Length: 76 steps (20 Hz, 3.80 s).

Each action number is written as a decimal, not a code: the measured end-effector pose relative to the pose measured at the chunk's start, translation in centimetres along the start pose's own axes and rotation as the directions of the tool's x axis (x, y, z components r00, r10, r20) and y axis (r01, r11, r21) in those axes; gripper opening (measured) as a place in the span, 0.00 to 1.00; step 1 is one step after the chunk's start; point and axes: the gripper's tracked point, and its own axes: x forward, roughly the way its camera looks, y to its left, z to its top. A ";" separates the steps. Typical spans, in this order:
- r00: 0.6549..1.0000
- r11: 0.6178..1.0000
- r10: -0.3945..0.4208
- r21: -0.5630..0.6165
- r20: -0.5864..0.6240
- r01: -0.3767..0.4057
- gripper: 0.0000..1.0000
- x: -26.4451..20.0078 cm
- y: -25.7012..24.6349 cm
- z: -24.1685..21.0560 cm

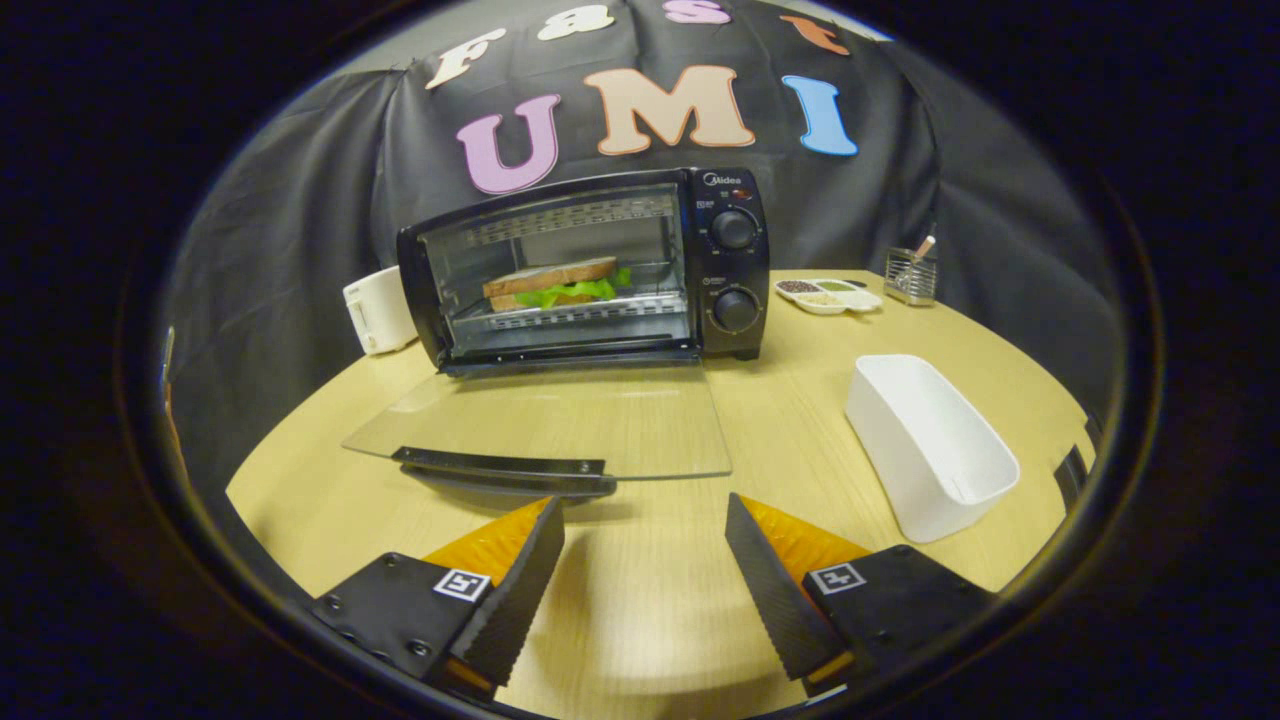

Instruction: Open the toaster oven, put the food inside, and close the toaster oven door.

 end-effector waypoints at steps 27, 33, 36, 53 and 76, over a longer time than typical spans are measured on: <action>0.918 0.995 0.095 -0.052 0.385 -0.081 0.98 -0.4 4.1 16.8; 0.914 0.995 0.101 -0.041 0.393 -0.092 0.98 0.4 4.2 18.3; 0.910 0.994 0.104 -0.026 0.400 -0.103 0.98 1.0 4.2 19.3; 0.897 0.989 0.096 0.059 0.431 -0.134 0.98 6.9 4.3 24.6; 0.824 0.991 0.130 -0.061 0.552 -0.116 0.96 -6.4 5.9 31.5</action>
